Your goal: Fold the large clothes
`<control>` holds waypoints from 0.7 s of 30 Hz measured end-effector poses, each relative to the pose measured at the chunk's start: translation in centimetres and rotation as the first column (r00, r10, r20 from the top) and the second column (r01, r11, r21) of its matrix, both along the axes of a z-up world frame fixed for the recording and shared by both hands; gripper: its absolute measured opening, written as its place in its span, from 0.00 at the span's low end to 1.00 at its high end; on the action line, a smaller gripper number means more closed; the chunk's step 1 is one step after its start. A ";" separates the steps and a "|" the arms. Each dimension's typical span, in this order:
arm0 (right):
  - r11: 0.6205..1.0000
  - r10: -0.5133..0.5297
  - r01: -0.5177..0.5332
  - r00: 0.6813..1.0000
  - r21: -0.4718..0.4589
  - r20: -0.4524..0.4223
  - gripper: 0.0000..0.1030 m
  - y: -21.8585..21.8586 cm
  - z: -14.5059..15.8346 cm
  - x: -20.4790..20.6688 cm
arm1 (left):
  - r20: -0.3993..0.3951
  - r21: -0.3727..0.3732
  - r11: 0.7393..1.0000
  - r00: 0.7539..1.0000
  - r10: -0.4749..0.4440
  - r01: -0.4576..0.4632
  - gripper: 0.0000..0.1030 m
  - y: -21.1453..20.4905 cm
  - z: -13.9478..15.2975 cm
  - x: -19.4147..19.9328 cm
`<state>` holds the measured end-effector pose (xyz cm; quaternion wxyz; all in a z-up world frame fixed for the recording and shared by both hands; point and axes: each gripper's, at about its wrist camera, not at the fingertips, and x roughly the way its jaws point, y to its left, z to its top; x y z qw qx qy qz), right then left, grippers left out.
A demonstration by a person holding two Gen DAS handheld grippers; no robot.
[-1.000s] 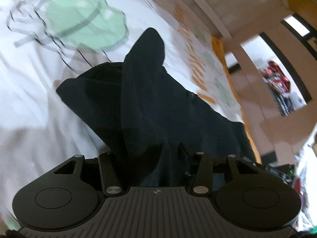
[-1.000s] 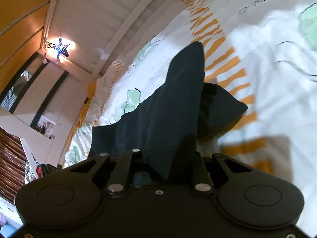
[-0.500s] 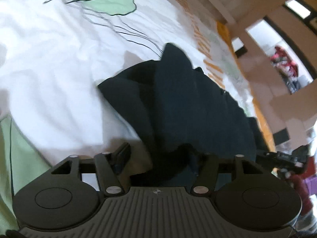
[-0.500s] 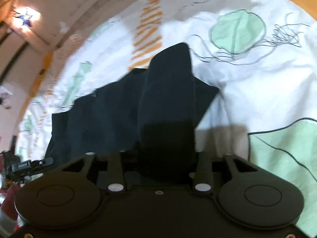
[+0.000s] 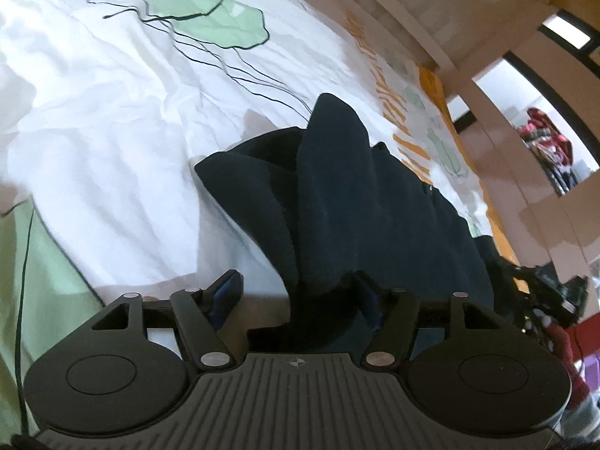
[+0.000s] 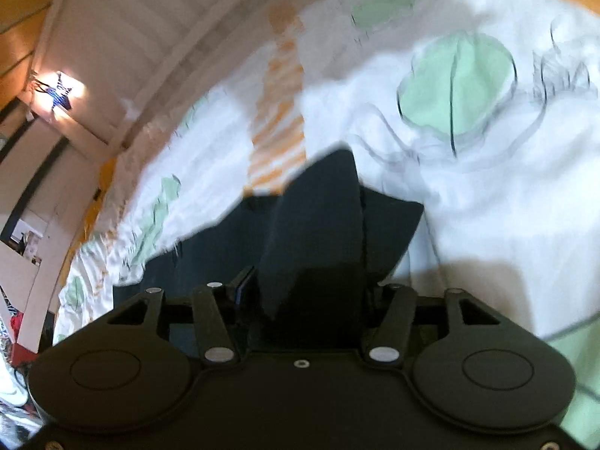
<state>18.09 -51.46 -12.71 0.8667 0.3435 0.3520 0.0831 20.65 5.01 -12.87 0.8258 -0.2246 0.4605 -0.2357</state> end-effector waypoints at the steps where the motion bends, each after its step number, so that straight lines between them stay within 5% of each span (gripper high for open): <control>1: 1.000 0.001 -0.002 1.000 0.009 0.026 0.60 -0.1 0.3 -0.2 | 0.004 -0.002 1.000 1.000 0.012 -0.012 0.66 0.1 0.0 -0.4; 3: 1.000 0.008 -0.009 1.000 0.018 0.030 0.62 -0.2 0.3 -0.4 | 0.017 0.004 1.000 0.999 0.028 -0.028 0.69 0.0 0.1 -0.8; 7: 0.997 0.023 -0.031 0.993 -0.067 -0.115 0.63 0.6 -1.7 0.6 | 0.070 0.076 0.996 0.997 0.041 -0.046 0.75 -0.8 1.3 -2.1; 14: 0.996 0.027 -0.036 0.993 -0.077 -0.116 0.64 0.9 -1.7 0.7 | 0.300 0.201 0.970 0.951 0.073 -0.138 0.92 -3.5 6.1 -5.7; 21: 0.996 0.033 -0.043 0.993 -0.081 -0.117 0.65 0.9 -1.7 0.6 | 0.360 0.303 0.951 0.931 -0.055 -0.061 0.92 -11.5 8.7 -4.8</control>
